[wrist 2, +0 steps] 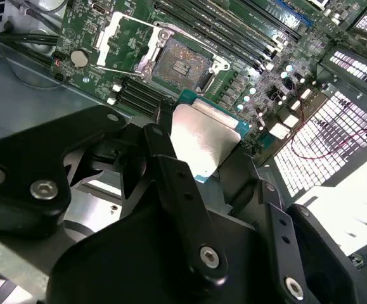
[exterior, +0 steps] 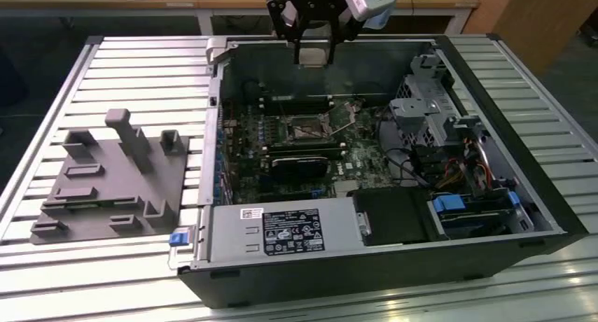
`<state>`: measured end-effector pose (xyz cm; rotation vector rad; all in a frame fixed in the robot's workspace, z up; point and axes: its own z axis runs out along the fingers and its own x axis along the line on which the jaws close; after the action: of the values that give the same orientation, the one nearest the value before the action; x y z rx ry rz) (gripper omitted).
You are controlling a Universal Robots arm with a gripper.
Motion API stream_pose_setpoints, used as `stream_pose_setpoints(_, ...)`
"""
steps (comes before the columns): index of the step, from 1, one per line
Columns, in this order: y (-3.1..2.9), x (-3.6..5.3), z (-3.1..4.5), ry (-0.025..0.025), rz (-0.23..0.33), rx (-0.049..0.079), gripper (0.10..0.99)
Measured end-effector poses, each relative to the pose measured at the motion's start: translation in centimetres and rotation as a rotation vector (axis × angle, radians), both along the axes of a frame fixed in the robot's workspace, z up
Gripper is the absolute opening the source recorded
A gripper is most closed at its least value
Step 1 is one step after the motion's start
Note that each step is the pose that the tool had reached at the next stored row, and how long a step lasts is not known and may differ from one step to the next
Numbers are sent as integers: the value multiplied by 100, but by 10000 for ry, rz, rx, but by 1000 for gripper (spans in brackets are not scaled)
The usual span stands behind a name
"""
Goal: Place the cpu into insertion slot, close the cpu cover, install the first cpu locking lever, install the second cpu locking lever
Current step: 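Place the cpu into insertion slot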
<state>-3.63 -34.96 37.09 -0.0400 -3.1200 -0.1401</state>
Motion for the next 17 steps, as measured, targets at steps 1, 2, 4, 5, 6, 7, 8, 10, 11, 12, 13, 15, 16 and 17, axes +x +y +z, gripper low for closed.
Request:
stream_pose_setpoints(1,0,0,0,0,0,0,541)
stream_pose_setpoints(2,0,0,0,0,0,0,541)
stream_pose_setpoints(4,0,0,0,0,0,-1,541)
stream_pose_setpoints(5,0,0,-3,0,0,0,541)
stream_pose_setpoints(6,0,0,-9,0,0,-1,541)
stream_pose_setpoints(7,0,0,-20,0,0,0,541)
stream_pose_setpoints(8,0,0,-33,0,0,-1,541)
stream_pose_setpoints(10,0,0,-65,-1,1,0,541)
stream_pose_setpoints(11,0,0,-85,0,0,0,541)
stream_pose_setpoints(12,0,0,-102,0,1,0,541)
stream_pose_setpoints(13,0,0,-120,0,0,0,541)
stream_pose_setpoints(15,0,0,-155,0,1,-1,541)
stream_pose_setpoints(16,0,0,-174,0,1,0,541)
stream_pose_setpoints(17,0,0,-192,0,0,0,541)
